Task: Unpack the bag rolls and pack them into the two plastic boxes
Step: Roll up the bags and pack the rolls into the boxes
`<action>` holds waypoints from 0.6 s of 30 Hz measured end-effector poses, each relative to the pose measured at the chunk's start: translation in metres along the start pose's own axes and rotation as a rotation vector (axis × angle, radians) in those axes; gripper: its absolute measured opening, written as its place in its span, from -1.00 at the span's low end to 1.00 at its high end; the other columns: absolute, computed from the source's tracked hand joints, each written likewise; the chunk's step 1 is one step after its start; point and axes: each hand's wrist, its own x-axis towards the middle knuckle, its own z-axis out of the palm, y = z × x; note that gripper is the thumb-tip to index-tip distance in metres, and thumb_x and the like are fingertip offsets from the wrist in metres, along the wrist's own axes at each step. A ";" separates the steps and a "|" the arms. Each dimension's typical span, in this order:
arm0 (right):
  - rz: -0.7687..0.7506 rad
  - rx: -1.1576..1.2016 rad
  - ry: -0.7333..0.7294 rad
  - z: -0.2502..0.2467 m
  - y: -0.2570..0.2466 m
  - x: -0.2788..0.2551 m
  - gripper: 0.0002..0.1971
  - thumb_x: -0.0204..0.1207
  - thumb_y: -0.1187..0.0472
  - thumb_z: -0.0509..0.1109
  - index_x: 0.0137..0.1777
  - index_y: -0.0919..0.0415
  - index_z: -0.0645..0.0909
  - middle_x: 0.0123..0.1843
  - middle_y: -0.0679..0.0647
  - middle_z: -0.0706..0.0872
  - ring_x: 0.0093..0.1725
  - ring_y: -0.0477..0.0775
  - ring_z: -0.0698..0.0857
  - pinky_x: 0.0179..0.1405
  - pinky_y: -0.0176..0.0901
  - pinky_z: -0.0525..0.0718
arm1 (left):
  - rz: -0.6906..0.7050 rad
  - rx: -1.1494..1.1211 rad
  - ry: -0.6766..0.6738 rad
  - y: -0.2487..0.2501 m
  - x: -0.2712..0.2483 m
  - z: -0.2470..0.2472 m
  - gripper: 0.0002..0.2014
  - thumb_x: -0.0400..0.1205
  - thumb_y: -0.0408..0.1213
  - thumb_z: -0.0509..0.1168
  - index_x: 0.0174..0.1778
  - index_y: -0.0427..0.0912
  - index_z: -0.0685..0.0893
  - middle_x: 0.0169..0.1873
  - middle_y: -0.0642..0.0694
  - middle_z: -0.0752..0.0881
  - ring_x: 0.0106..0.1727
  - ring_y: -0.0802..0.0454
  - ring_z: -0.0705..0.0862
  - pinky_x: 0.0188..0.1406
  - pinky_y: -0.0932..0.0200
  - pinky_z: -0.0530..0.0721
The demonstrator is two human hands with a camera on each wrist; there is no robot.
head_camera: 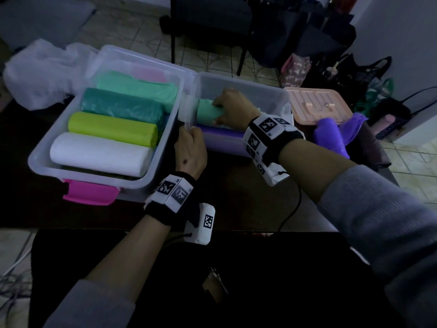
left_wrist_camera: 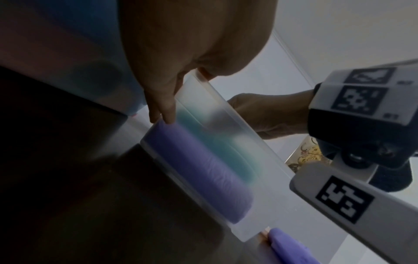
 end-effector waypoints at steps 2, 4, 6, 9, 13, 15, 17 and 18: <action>0.001 0.008 0.005 0.002 -0.001 0.001 -0.47 0.46 0.11 0.49 0.40 0.27 0.54 0.37 0.28 0.49 0.33 0.26 0.53 0.30 -0.09 0.44 | 0.104 0.246 -0.079 -0.007 0.009 -0.001 -0.73 0.46 -0.51 0.00 -0.38 -0.46 0.61 -0.53 -0.31 0.58 -0.60 -0.25 0.59 -0.78 0.19 0.39; 0.004 0.017 0.024 0.005 0.000 0.001 -0.48 0.46 0.12 0.49 0.41 0.26 0.55 0.37 0.27 0.49 0.34 0.25 0.52 0.31 -0.10 0.43 | 0.081 0.236 -0.114 -0.005 0.013 0.004 -0.70 0.54 -0.53 -0.02 -0.23 -0.56 0.62 -0.38 -0.44 0.61 -0.38 -0.40 0.67 -0.55 0.07 0.54; -0.002 0.038 0.044 0.006 0.001 0.001 -0.46 0.46 0.13 0.49 0.43 0.23 0.52 0.38 0.25 0.51 0.37 0.22 0.50 0.31 -0.14 0.39 | 0.026 0.235 0.002 0.001 0.011 0.003 -0.66 0.73 -0.39 -0.07 0.16 -0.57 0.51 -0.10 -0.40 0.60 0.14 -0.36 0.58 0.02 0.09 0.40; 0.010 0.106 0.055 0.009 0.006 0.001 -0.41 0.46 0.12 0.49 0.48 0.18 0.46 0.43 0.23 0.50 0.41 0.19 0.47 0.33 -0.18 0.34 | -0.075 0.341 -0.046 0.005 0.011 0.006 -0.62 0.77 -0.30 -0.08 0.28 -0.52 0.45 0.22 -0.43 0.57 0.28 -0.27 0.51 0.06 0.17 0.30; 0.008 0.176 0.037 0.011 0.013 0.000 -0.42 0.51 0.07 0.43 0.50 0.22 0.42 0.45 0.20 0.51 0.43 0.16 0.47 0.33 -0.21 0.32 | -0.107 0.413 -0.071 0.011 0.013 0.008 -0.61 0.77 -0.27 -0.10 0.30 -0.48 0.45 0.31 -0.43 0.52 0.33 -0.28 0.48 0.06 0.16 0.26; 0.018 0.245 0.057 0.011 0.017 -0.004 -0.47 0.55 0.06 0.39 0.48 0.23 0.44 0.42 0.17 0.55 0.40 0.13 0.51 0.30 -0.22 0.35 | -0.143 0.462 -0.111 0.013 0.013 0.008 -0.61 0.77 -0.25 -0.13 0.31 -0.44 0.43 0.36 -0.42 0.47 0.36 -0.30 0.45 0.08 0.13 0.21; 0.020 0.318 0.089 0.012 0.021 -0.012 -0.51 0.56 0.07 0.38 0.45 0.22 0.48 0.40 0.15 0.58 0.39 0.10 0.53 0.30 -0.23 0.37 | -0.152 0.459 -0.118 0.015 0.013 0.009 -0.60 0.77 -0.23 -0.15 0.33 -0.41 0.41 0.38 -0.40 0.45 0.36 -0.30 0.44 0.13 0.10 0.22; 0.017 0.359 0.111 0.011 0.024 -0.018 -0.54 0.57 0.08 0.37 0.43 0.22 0.49 0.39 0.14 0.59 0.38 0.08 0.54 0.30 -0.26 0.38 | -0.151 0.458 -0.113 0.014 0.013 0.010 -0.60 0.77 -0.23 -0.15 0.34 -0.41 0.41 0.39 -0.40 0.45 0.36 -0.30 0.44 0.16 0.09 0.23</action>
